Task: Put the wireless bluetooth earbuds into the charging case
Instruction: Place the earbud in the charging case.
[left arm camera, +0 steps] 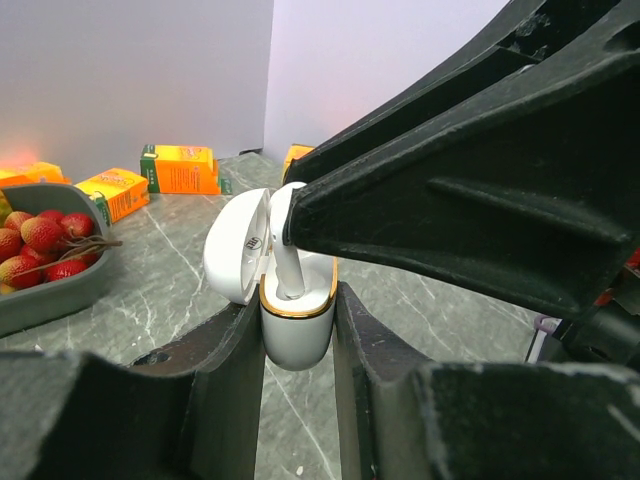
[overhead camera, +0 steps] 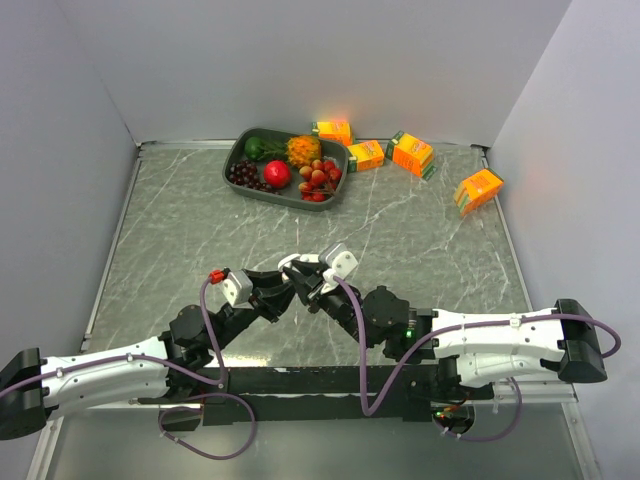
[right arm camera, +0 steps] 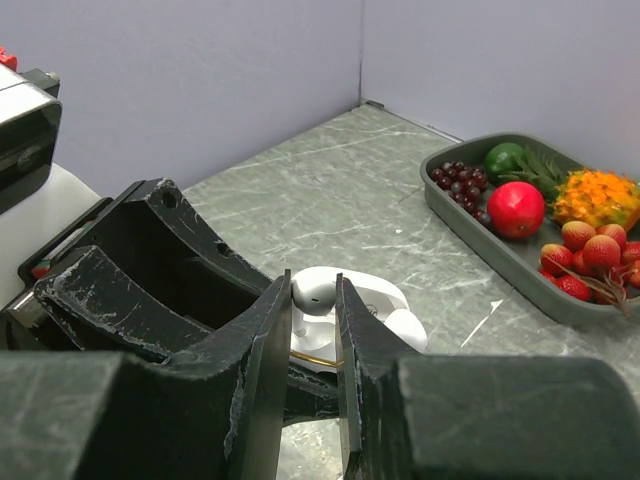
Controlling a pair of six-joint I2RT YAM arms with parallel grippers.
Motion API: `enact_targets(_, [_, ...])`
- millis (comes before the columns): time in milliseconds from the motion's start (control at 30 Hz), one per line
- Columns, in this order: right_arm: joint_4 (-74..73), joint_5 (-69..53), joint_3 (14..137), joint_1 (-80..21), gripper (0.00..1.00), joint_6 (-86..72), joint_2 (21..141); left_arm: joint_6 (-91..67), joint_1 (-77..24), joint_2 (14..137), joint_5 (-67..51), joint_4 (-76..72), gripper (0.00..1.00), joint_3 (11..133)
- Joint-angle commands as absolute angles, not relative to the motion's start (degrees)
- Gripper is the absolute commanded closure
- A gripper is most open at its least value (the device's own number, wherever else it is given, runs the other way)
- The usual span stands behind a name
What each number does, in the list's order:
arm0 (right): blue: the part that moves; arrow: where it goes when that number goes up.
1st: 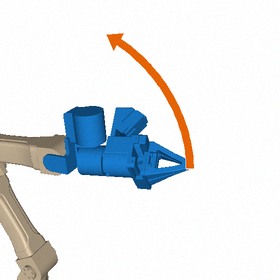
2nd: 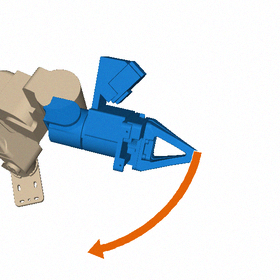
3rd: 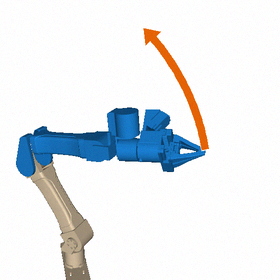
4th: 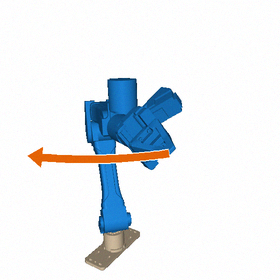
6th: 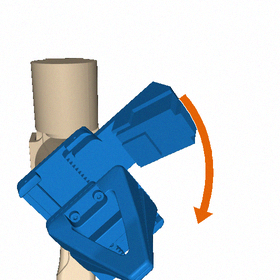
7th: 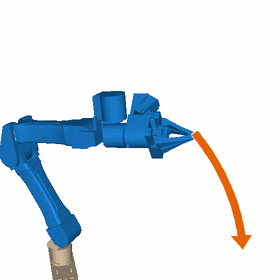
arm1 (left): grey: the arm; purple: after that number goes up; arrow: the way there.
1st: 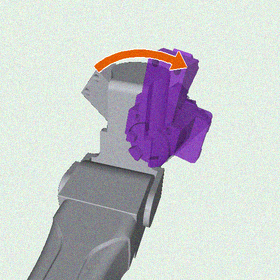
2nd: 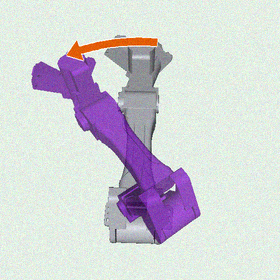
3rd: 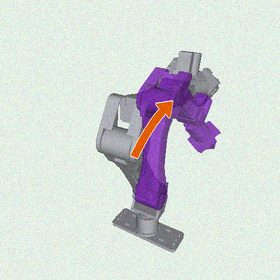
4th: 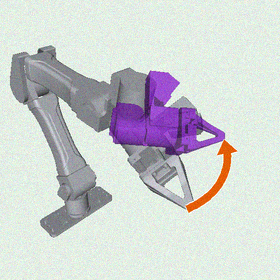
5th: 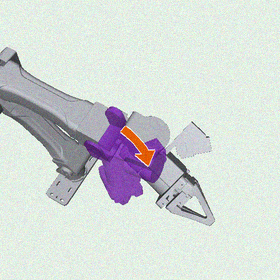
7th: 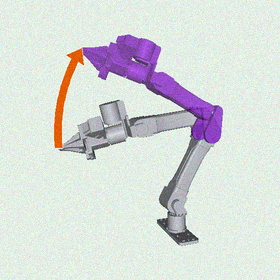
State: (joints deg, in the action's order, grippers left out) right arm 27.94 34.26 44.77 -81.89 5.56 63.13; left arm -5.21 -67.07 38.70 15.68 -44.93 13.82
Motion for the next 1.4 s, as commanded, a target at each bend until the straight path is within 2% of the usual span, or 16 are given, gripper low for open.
enact_targets(0, [28.56, 35.42, 46.06, -82.35, 1.0, 4.92, 63.46, -5.98, -66.88, 38.14, 14.68, -47.99, 0.99, 15.64])
enact_targets(700, [26.99, 37.88, 45.79, -82.27, 1.0, 3.25, 64.34, -5.89, -66.88, 37.53, 15.47, -48.25, 0.99, 15.47])
enact_targets(833, [25.41, 38.85, 46.05, -82.35, 0.93, 2.9, 63.9, -5.89, -66.88, 37.27, 15.82, -48.34, 0.99, 15.29])
enact_targets(967, [24.08, 39.55, 46.14, -82.35, 0.8, 2.11, 63.37, -5.8, -66.8, 37.09, 16.0, -48.16, 0.99, 15.38])
enact_targets(1167, [22.33, 40.25, 46.4, -82.27, 0.66, 1.67, 62.93, -5.63, -66.88, 37.18, 16.17, -48.08, 0.99, 15.47])
enact_targets(1367, [21.88, 40.87, 46.49, -82.35, 0.59, 1.76, 62.49, -5.63, -66.8, 37.27, 16.43, -48.25, 0.99, 15.38])
